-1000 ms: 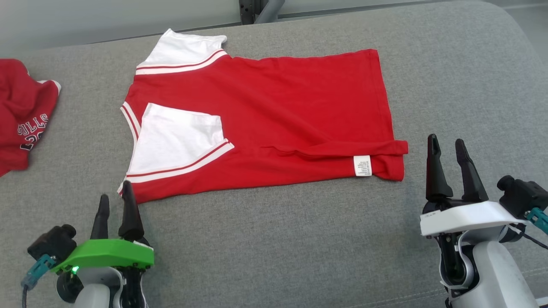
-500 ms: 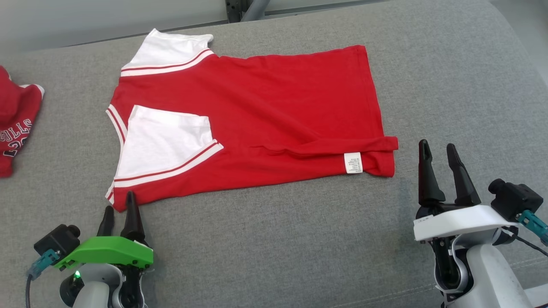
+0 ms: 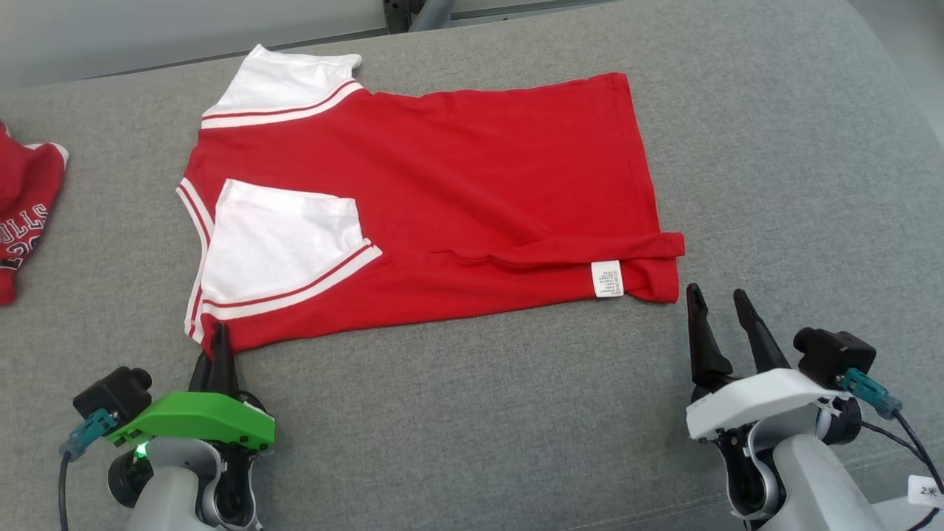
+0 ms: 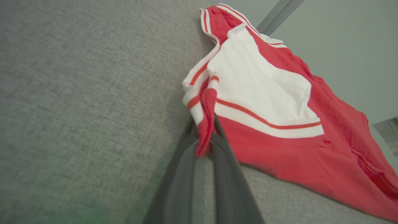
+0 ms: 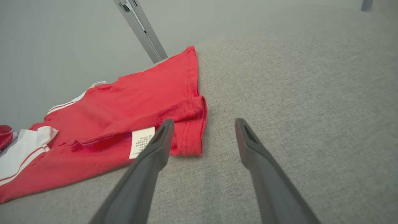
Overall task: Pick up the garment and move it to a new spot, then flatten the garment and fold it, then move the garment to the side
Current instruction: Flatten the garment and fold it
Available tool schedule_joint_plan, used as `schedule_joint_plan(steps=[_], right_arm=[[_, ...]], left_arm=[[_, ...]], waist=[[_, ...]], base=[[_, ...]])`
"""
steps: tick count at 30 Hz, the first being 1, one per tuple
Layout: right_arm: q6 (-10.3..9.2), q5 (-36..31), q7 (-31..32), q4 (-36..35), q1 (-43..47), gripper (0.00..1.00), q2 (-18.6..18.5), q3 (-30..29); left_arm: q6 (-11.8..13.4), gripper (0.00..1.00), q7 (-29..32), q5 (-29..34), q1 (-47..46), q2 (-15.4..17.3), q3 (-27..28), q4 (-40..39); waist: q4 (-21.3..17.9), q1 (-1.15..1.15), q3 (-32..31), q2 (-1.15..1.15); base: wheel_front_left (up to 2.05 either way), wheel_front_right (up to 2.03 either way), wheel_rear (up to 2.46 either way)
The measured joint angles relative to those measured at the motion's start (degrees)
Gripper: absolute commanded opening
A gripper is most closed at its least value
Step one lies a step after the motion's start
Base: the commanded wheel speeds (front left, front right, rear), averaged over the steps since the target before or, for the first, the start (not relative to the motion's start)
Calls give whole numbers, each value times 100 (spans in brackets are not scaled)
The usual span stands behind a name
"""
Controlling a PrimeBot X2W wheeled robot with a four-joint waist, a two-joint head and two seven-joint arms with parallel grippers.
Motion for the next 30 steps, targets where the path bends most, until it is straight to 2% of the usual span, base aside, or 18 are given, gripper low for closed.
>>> schedule_joint_plan(steps=[12, 19, 20, 21, 25, 30], right_arm=[[0, 125, 0, 1581, -750, 100, 0, 210], [0, 315, -25, 2197, -1013, 100, -21, 517], [0, 322, -25, 2231, -1029, 93, -19, 534], [0, 342, -25, 2250, -1041, 62, -20, 550], [0, 441, -22, 2260, -1050, 0, -16, 605], [0, 425, -9, 2026, -1037, 0, 12, 406]], left_arm=[[1, 0, -62, 41, 35, 63, -67, -657], [68, 0, -15, 41, 197, 69, -107, -934], [79, 0, -9, 41, 225, 75, -112, -977], [99, 0, -9, 41, 253, 80, -113, -1012], [111, 0, 2, 41, 355, 90, -120, -1129], [154, 0, 8, 41, 549, 111, -131, -1399]], waist=[[340, 0, -40, 0], [470, 0, -94, 0], [475, 0, -104, 0], [477, 0, -115, 0], [475, 0, -153, 0], [470, 0, -236, 0]], base=[[0, 0, 0], [0, 0, 0], [0, 0, 0], [0, 0, 0], [0, 0, 0], [0, 0, 0]])
